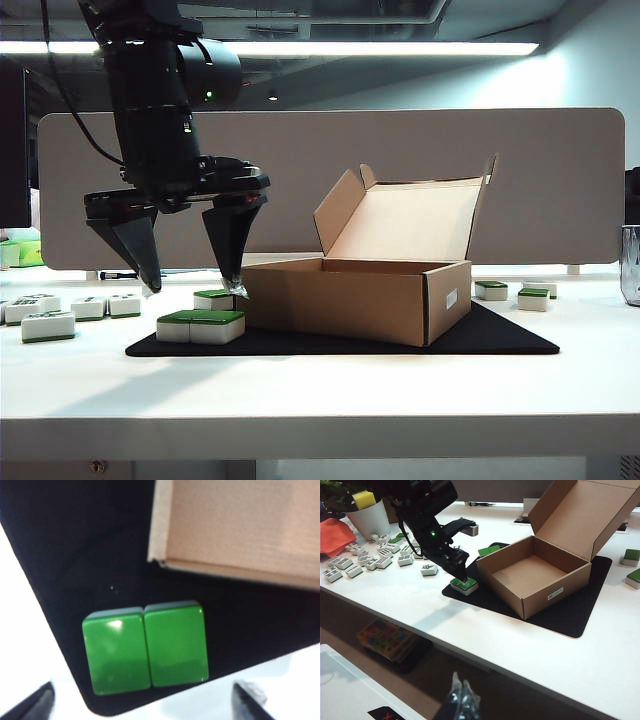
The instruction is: Pick up four mahjong tiles and put them into the paper box.
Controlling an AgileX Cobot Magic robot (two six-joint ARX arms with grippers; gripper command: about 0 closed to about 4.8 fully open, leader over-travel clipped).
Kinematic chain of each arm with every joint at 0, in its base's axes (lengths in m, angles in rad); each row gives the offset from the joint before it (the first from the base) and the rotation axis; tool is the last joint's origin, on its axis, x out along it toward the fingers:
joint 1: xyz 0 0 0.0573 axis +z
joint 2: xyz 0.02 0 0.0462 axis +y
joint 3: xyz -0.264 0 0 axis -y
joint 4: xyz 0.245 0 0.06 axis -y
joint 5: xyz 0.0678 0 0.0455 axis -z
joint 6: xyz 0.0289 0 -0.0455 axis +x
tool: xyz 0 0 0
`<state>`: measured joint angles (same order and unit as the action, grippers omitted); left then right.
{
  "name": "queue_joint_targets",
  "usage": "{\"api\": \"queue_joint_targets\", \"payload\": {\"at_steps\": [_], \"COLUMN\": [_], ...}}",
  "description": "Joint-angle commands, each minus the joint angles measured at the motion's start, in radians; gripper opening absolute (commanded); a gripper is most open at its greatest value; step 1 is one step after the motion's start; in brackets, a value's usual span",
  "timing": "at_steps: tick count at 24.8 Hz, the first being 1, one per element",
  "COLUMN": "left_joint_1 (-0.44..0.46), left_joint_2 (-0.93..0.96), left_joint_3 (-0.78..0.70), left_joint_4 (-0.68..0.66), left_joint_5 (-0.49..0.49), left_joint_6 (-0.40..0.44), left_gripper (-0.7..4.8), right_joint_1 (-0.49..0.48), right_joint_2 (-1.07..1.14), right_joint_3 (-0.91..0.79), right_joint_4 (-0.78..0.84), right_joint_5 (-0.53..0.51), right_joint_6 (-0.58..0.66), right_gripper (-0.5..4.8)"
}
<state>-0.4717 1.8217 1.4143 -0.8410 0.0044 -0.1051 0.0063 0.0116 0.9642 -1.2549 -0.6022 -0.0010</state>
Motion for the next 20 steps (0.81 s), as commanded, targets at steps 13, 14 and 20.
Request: {"api": "queue_joint_targets", "payload": {"at_steps": [13, 14, 20], "left_joint_1": [-0.007, -0.007, -0.008], "left_joint_2": [0.09, 0.096, 0.122], "left_joint_3": [0.002, 0.002, 0.002], "left_joint_4": [0.096, 0.098, 0.095], "left_joint_5": [-0.005, -0.005, -0.005], "left_joint_6": [-0.004, -0.004, -0.008], "left_gripper": [4.79, 4.79, 4.79], "right_joint_1": [0.001, 0.001, 0.001], "right_joint_2": [-0.012, -0.012, -0.012], "right_joint_3": [0.002, 0.002, 0.002], "right_joint_4": [0.01, 0.01, 0.01], "right_joint_5": [-0.003, -0.003, -0.002], "right_joint_6": [0.0, 0.0, 0.0], "right_gripper": [-0.01, -0.01, -0.01]}}
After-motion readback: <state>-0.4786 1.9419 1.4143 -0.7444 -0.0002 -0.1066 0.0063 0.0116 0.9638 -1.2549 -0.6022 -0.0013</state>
